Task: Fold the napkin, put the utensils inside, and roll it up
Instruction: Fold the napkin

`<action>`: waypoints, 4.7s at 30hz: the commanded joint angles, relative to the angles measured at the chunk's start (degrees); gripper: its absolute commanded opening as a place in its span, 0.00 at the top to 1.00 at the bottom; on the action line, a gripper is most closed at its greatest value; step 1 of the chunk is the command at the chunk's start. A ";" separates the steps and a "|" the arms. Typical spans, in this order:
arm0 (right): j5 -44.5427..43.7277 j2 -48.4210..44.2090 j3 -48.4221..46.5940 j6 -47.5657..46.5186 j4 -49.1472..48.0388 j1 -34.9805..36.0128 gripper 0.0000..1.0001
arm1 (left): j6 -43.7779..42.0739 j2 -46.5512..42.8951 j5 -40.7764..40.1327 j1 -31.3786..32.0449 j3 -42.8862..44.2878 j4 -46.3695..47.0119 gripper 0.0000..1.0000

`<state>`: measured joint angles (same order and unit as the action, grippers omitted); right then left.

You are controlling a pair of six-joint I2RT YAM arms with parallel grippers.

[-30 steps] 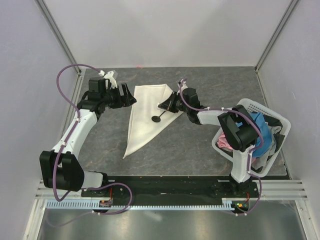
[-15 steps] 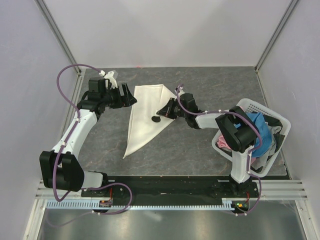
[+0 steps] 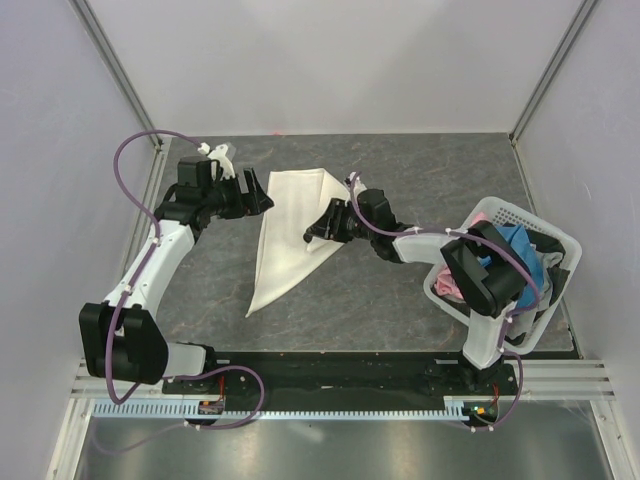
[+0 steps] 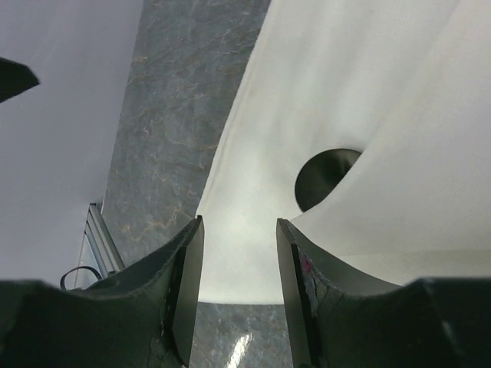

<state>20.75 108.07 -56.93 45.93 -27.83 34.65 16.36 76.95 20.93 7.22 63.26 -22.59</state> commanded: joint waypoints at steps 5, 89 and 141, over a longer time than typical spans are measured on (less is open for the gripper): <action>-0.01 -10.24 -0.99 -11.73 7.44 0.15 0.47 | 4.28 -5.66 -2.48 -1.68 -9.73 1.41 0.08; 15.90 -11.91 6.57 -8.56 -2.51 -15.06 0.48 | 19.15 -12.69 5.62 -4.85 -26.44 -15.54 0.47; -27.61 7.76 -13.65 -67.73 11.49 41.90 0.36 | 7.02 -14.63 5.52 -30.08 -14.93 -2.46 0.00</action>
<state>-6.52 114.26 -68.20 -19.66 -13.26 76.18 24.05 62.41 23.33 -22.41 48.58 -27.70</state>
